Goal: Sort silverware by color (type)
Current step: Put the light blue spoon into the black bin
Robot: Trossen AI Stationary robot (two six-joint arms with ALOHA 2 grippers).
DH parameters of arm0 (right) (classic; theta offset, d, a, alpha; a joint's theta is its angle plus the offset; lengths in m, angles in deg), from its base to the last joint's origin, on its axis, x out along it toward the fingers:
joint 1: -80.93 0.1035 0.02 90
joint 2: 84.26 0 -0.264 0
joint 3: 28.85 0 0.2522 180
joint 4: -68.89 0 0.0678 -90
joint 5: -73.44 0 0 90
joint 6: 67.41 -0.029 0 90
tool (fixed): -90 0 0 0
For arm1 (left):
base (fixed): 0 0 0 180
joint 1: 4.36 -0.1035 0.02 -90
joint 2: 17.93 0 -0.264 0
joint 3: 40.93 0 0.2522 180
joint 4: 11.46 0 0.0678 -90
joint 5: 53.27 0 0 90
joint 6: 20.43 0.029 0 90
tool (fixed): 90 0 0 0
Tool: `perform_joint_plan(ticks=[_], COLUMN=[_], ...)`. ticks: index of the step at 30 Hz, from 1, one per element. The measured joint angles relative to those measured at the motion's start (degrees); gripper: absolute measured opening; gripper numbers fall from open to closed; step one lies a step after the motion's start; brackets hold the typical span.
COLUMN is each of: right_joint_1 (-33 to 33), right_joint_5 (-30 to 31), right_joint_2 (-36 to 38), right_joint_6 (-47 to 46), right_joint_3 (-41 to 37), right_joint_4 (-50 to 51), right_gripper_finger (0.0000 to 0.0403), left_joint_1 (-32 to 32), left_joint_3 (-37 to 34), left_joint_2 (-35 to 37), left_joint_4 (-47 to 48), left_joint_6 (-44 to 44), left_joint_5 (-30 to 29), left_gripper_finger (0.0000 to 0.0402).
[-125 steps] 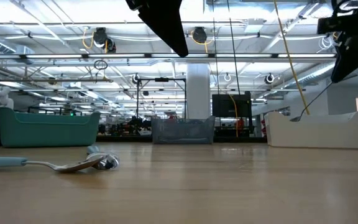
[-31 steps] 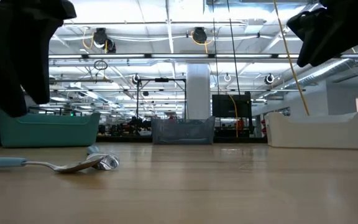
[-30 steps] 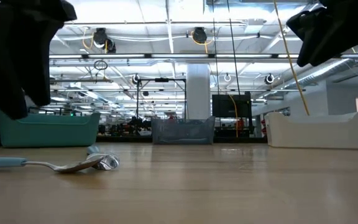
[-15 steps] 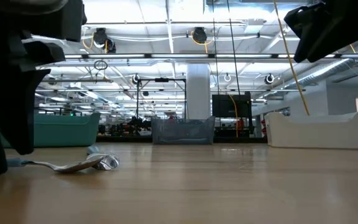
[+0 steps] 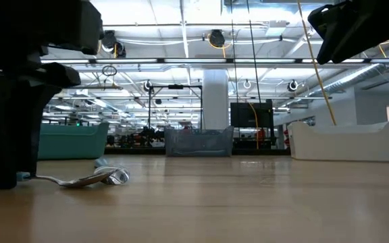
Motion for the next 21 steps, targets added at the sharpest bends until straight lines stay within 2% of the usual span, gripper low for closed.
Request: perform_joint_plan(ticks=[8, 13, 21], right_joint_1=[0.00, 0.00, 0.00], right_joint_5=[-0.04, -0.04, -0.04], right_joint_2=[0.00, 0.00, 0.00], right_joint_6=[-1.29, -1.33, -1.31], right_joint_3=[0.00, 0.00, 0.00], right_joint_4=[0.04, 0.04, 0.05], right_gripper_finger=[0.0102, 0.0102, 0.0102], left_joint_1=[-1.65, -1.97, -1.58], left_joint_3=[-0.11, -0.13, 2.16], left_joint_2=[-0.13, -0.22, -0.55], left_joint_4=[-4.65, -6.69, -5.04], left_joint_6=[6.44, 6.80, 6.26], left_joint_5=[0.32, 0.34, -1.47], left_gripper_finger=[0.0045, 0.0011, 0.0004])
